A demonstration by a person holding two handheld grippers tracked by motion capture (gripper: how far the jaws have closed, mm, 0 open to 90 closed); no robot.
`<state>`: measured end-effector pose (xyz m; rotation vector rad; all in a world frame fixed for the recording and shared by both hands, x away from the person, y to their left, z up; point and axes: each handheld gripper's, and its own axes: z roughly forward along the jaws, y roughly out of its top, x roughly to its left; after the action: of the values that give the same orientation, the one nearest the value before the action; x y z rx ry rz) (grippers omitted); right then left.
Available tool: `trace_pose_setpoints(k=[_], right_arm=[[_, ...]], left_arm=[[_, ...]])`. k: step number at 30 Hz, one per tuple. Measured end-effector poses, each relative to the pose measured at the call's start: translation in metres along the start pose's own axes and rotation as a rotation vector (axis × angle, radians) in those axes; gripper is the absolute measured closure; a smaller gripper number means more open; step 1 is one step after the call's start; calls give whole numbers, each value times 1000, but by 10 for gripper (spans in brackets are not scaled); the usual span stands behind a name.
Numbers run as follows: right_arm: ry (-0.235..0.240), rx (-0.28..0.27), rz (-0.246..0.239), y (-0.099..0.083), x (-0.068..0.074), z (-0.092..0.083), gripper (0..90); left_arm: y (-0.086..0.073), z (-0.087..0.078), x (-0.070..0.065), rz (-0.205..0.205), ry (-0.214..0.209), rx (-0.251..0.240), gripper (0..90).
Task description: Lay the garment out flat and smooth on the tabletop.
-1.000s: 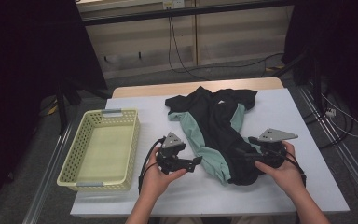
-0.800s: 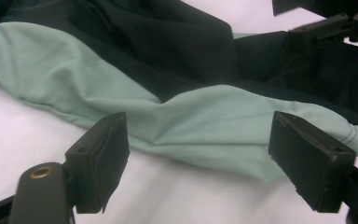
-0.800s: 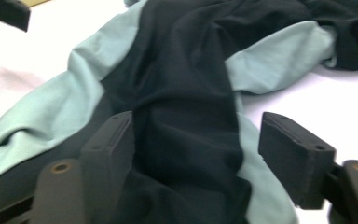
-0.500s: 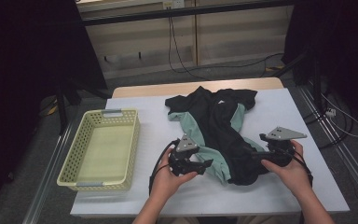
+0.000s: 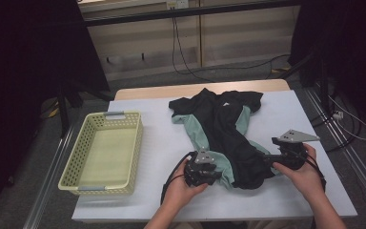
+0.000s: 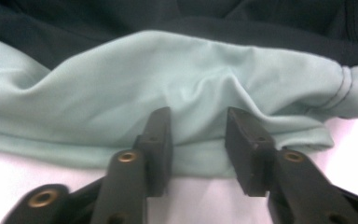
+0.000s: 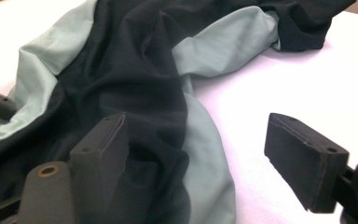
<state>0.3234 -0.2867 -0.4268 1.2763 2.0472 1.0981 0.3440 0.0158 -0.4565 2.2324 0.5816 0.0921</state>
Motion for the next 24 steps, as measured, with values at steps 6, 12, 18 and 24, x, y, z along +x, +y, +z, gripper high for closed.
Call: trace_pose_setpoints(k=[6, 12, 18, 24], right_arm=[[-9, 11, 3, -3, -5, 0, 224], [-28, 9, 24, -7, -10, -6, 226], [-31, 7, 19, -9, -10, -9, 223], [-25, 19, 0, -8, -3, -7, 174]], left_arm=[[0, 0, 1, -2, -15, 9, 899], [3, -5, 2, -16, -4, 11, 900], [6, -41, 17, -56, 39, -42, 900], [2, -78, 38, -113, 111, -103, 900]])
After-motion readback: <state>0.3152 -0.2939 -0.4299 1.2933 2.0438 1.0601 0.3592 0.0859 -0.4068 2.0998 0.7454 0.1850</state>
